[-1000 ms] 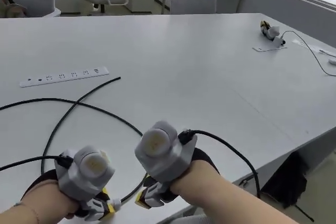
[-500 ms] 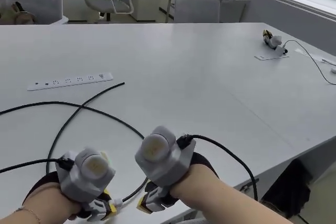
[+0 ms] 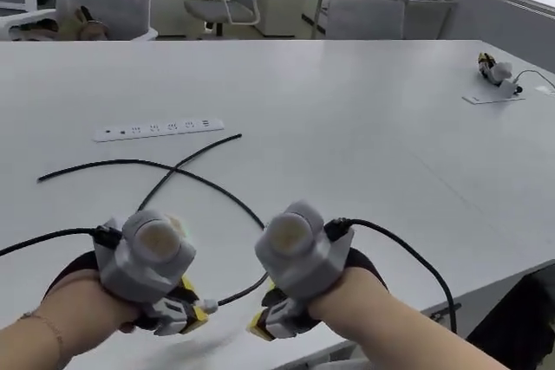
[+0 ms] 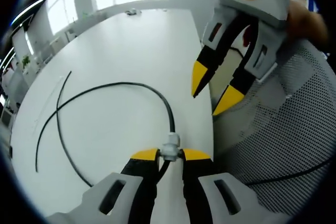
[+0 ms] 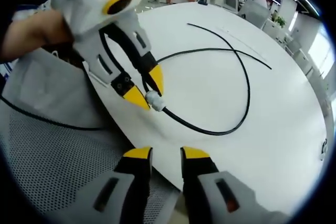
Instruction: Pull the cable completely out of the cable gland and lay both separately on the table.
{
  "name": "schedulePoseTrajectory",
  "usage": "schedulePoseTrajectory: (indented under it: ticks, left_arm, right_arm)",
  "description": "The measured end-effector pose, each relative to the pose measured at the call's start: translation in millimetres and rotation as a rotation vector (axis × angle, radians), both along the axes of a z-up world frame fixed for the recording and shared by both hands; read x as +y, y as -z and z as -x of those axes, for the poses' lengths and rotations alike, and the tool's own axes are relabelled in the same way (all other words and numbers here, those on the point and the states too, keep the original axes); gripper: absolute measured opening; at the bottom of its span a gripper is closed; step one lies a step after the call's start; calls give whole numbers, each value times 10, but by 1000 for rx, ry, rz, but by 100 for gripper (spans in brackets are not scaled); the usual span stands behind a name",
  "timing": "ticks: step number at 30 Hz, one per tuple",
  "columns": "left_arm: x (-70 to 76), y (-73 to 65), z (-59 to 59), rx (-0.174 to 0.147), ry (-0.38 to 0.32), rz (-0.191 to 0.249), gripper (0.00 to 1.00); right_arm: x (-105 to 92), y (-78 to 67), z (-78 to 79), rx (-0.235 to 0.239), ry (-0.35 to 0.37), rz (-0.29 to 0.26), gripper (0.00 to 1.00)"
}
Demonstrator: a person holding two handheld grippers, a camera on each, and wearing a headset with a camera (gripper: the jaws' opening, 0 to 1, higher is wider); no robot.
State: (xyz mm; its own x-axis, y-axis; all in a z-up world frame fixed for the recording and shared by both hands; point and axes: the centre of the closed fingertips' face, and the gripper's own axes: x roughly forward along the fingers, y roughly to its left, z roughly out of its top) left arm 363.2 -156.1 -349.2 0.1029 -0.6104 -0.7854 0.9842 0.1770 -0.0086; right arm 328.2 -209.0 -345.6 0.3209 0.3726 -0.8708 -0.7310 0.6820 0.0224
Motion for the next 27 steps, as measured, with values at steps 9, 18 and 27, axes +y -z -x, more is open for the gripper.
schedulePoseTrajectory:
  ticks: [9, 18, 27]
  left_arm:
    - [199, -199, 51, -17, -46, 12, 18]
    - [389, -417, 149, -28, -120, 77, 18]
    - [663, -578, 207, -52, -198, 112, 17]
  right_arm:
    - [84, -68, -18, -27, -15, -45, 21]
    - [195, -71, 27, -27, -68, -59, 21]
    - [232, -83, 55, -23, -93, -69, 20]
